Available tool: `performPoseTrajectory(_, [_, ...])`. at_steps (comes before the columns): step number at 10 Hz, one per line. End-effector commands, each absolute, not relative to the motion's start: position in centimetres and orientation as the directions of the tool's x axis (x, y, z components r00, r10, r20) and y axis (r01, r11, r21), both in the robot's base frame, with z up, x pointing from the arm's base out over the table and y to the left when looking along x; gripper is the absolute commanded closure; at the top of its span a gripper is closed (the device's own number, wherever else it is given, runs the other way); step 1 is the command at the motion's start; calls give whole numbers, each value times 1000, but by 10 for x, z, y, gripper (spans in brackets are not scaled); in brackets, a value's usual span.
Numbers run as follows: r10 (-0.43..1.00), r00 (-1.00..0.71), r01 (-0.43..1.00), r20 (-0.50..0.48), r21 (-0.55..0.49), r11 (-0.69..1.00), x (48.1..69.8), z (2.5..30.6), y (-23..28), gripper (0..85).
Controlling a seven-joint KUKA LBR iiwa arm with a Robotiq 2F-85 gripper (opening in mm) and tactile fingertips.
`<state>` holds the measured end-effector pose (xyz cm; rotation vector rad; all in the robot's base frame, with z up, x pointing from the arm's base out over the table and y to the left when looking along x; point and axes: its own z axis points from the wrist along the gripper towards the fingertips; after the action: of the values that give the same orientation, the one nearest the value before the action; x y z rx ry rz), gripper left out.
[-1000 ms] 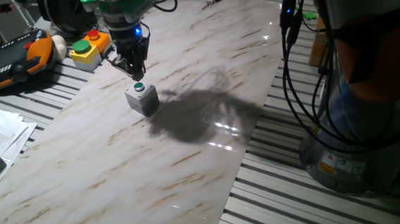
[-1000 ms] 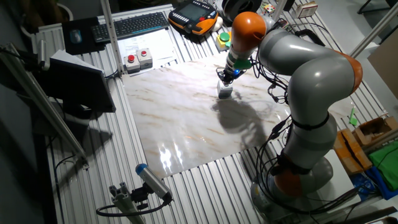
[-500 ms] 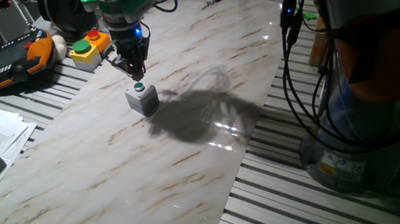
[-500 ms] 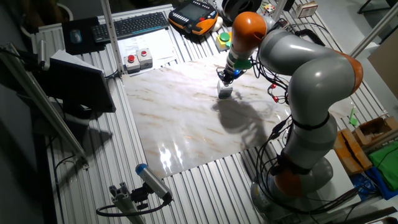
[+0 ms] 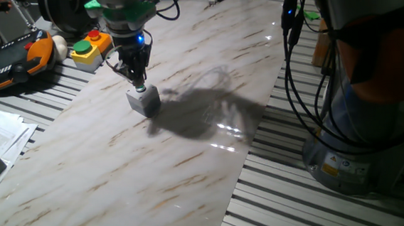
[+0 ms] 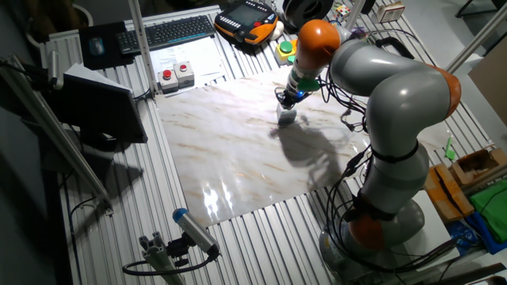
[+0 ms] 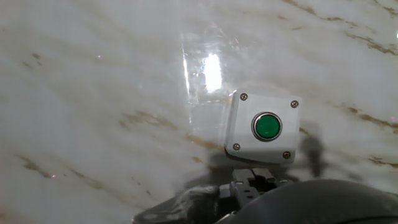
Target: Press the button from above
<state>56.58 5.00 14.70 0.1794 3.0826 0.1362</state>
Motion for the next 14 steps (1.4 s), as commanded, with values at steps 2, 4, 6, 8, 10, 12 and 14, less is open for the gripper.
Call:
performPoseTrajectory(2, [113,-992,108,-53,89,990,568,146,47,687])
performPoseTrajectory(4, [122,-990,117,-65,76,990,570,145,45,267])
performPoseTrajectory(6, [124,-990,118,-64,88,989,573,140,46,100])
performPoseTrajectory(8, [120,-991,114,-58,99,989,576,136,48,87])
performPoseTrajectory(10, [106,-993,100,-48,113,989,580,129,51,93])
performPoseTrajectory(12, [99,-994,93,-43,127,988,584,121,54,113])
performPoseTrajectory(14, [89,-995,83,-41,133,988,586,117,57,130])
